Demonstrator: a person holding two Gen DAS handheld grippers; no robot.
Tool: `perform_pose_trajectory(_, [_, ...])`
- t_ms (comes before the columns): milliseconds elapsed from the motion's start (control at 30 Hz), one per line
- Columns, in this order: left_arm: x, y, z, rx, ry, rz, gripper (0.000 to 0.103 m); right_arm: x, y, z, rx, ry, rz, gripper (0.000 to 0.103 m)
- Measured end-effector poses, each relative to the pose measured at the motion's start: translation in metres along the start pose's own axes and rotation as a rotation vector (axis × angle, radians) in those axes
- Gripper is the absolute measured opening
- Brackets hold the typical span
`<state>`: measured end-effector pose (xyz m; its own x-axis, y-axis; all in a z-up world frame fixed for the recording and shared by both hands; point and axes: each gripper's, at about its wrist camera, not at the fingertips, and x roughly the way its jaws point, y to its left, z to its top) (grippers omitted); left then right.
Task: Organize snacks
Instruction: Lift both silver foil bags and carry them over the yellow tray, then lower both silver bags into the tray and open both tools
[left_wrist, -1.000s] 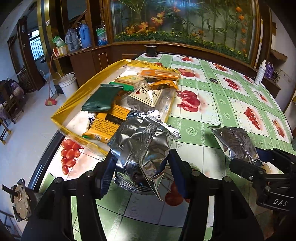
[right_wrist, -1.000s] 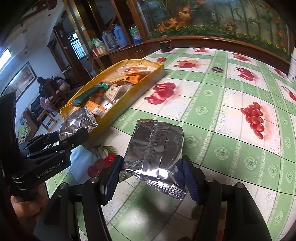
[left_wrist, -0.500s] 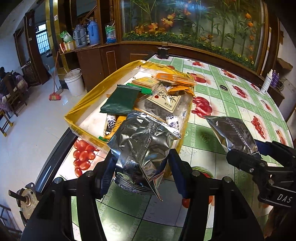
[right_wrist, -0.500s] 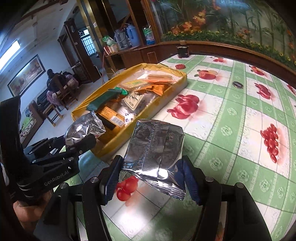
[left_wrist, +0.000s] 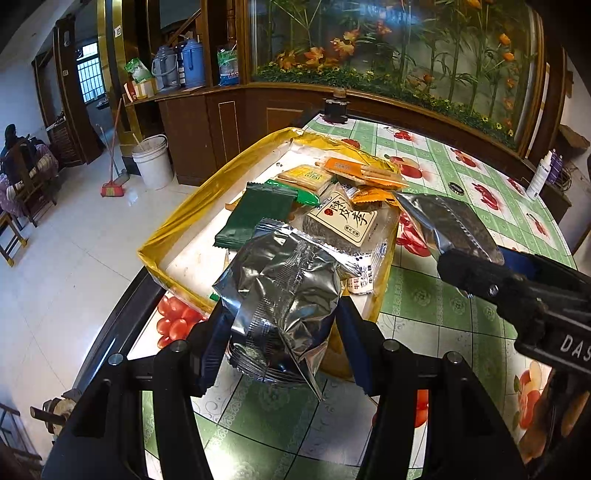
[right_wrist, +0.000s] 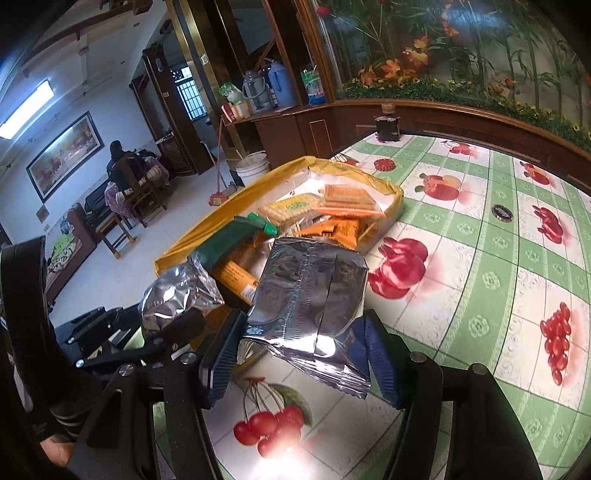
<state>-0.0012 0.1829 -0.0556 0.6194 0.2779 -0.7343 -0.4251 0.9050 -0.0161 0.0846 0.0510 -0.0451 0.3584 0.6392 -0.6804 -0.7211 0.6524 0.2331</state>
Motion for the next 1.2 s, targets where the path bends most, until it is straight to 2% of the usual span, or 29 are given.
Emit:
perform_pose_trajectory(600, [0.015,0.003,0.027,-0.008,0.013,-0.015,0.056,0.032,-0.014,0.051,0.039,-0.048,0.022,0.065])
perform_pose_trajectory(1000, [0.042,0.005,0.048,-0.020,0.062,-0.040,0.056,0.066,-0.031,0.070,0.089,-0.030,0.031,0.065])
perform_pose_trajectory(1200, [0.053,0.006,0.063,-0.021,0.073,-0.053,0.056,0.087,-0.021,0.087,0.067,-0.020,0.052,0.065])
